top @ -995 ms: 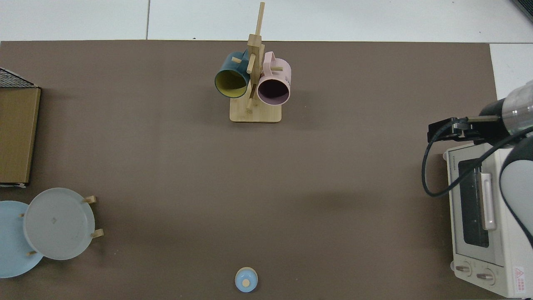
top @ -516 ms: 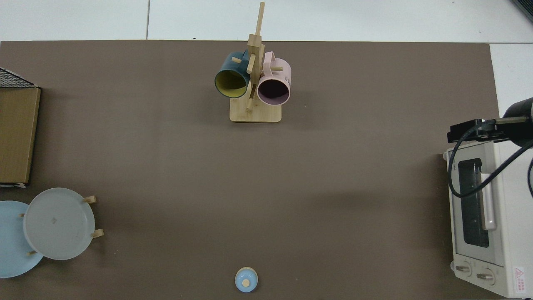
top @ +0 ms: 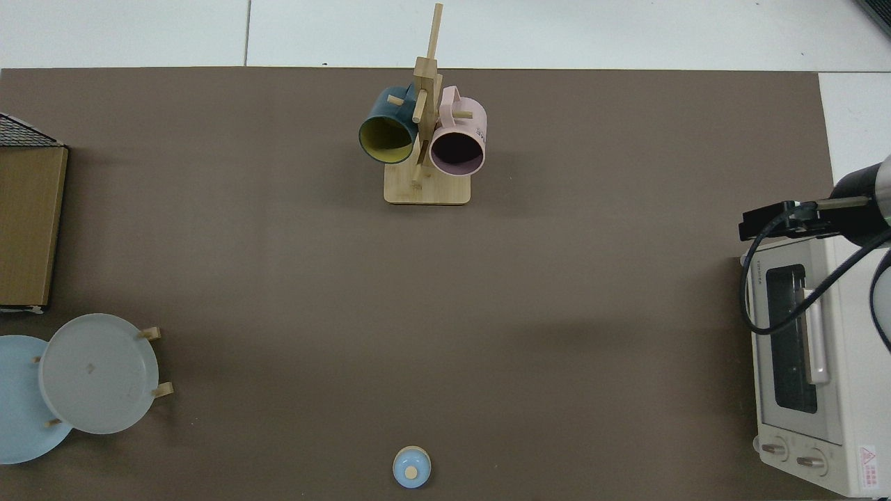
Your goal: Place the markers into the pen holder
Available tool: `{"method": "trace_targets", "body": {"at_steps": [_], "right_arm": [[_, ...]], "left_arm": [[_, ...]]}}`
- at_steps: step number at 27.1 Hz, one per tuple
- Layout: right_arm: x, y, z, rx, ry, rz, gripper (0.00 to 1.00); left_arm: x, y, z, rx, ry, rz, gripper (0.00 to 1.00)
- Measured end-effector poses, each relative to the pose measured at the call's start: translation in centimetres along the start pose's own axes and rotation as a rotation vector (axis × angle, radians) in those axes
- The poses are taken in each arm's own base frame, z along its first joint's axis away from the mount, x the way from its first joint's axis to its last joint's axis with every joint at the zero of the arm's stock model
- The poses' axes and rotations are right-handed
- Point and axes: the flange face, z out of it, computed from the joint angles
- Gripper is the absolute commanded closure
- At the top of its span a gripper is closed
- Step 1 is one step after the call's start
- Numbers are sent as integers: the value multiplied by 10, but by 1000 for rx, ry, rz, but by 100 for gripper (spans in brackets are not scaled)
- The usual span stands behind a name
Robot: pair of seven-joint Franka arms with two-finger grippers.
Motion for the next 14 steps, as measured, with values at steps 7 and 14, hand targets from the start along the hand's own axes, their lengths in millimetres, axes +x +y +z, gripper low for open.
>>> {"method": "trace_targets", "body": {"at_steps": [7,14], "right_arm": [[0,0,0,0,0,0,0],[0,0,0,0,0,0,0]], "left_arm": [[4,7,26,-47,32,-2,100],[10,10,39,-56,83,-30,29]]}}
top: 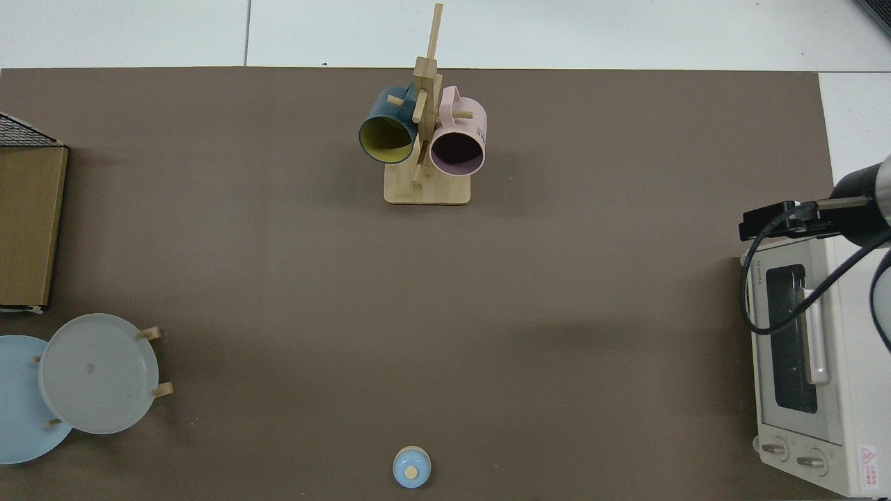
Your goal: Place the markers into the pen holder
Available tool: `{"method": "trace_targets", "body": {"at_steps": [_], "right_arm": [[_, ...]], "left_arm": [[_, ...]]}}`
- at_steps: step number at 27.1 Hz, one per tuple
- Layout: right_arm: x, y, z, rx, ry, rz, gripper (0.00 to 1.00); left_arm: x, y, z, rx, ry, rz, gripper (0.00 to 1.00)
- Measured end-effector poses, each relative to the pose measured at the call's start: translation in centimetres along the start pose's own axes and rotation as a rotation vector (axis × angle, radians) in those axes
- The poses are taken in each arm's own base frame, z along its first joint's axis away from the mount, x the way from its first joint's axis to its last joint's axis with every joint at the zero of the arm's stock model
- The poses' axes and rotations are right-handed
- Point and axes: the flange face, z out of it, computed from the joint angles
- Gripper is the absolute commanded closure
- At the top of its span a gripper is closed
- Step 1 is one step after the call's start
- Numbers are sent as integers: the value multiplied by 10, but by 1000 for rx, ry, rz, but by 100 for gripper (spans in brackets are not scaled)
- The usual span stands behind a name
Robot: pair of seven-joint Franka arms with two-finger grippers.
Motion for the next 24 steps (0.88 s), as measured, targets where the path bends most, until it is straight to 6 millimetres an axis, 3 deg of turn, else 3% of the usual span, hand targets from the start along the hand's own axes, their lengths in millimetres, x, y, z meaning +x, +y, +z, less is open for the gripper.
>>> {"method": "trace_targets", "body": {"at_steps": [1,12,18,24], "right_arm": [[0,0,0,0,0,0,0],[0,0,0,0,0,0,0],[-5,-2,2,0,-39,-4,0],[-12,-4,0,1,-72,-7,0]], "left_arm": [[0,0,1,3,11,-14,0],[7,-3,-1,14,48,-89,0],[49,-22,-17,32,137,-114,0],[108,-37,-24,36,241,-136,0]]}}
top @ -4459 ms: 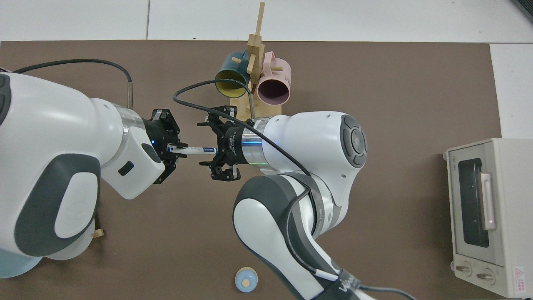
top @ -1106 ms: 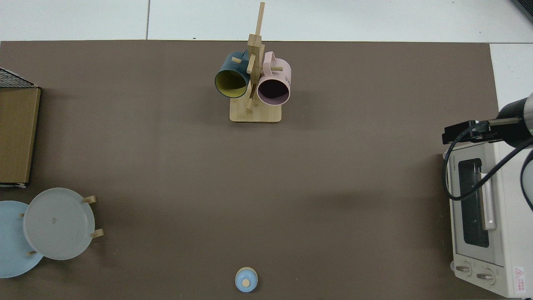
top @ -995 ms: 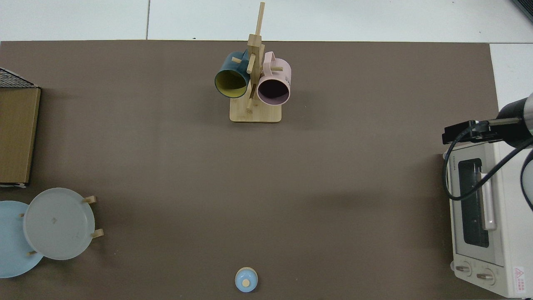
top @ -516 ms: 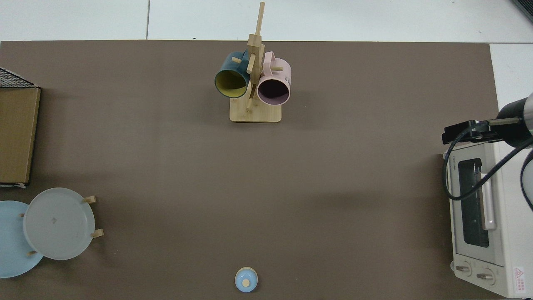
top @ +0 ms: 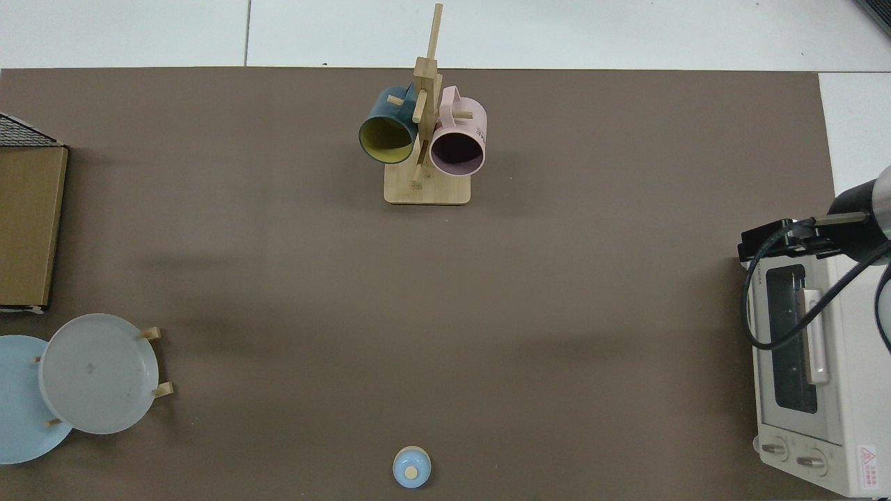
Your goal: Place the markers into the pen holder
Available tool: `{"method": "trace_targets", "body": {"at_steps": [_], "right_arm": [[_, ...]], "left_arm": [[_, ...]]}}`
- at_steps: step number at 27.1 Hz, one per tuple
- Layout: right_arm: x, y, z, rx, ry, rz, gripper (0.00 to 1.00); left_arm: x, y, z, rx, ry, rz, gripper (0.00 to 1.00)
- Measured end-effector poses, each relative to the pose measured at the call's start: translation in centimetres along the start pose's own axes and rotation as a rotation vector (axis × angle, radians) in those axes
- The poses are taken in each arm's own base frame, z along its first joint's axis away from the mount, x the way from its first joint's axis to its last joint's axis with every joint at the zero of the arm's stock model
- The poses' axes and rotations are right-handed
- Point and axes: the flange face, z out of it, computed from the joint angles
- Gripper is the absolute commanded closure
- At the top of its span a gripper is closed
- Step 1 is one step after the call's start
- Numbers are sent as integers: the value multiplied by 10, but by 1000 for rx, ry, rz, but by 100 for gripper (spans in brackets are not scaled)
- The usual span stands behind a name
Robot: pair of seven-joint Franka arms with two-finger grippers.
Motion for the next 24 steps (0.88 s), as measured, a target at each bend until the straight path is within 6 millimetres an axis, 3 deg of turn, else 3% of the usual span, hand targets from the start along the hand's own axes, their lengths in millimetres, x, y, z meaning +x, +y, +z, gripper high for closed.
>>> {"method": "trace_targets", "body": {"at_steps": [8,14,24], "right_arm": [[-1,1,-1,0,2,-15,0],[-1,16,-1,2,2,-51,0],[-1,12,-1,1,1,-27,0]], "left_arm": [[85,13,-8,-59,89,-315,0],[140,31,-26,-141,122,-611,0],[197,42,-38,-260,173,-968,0]]}}
